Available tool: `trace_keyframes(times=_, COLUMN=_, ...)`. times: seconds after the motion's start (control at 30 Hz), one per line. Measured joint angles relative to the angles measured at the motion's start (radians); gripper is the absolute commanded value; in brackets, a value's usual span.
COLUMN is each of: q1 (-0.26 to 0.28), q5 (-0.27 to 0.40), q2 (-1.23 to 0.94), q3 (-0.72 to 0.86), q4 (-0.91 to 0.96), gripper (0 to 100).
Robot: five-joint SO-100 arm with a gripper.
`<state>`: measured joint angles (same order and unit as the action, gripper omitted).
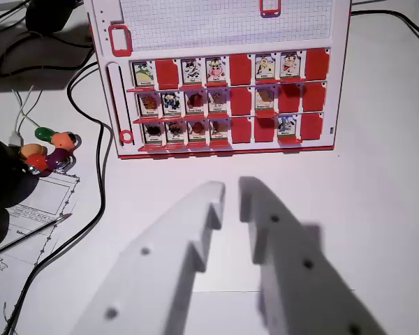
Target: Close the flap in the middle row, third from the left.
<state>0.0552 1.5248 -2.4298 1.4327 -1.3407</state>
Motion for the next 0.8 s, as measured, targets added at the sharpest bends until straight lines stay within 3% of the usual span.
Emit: trace_keyframes(times=0.8, q1=0.000, q5=0.000, q2=0.028, q3=0.000, q4=-0.009, gripper=2)
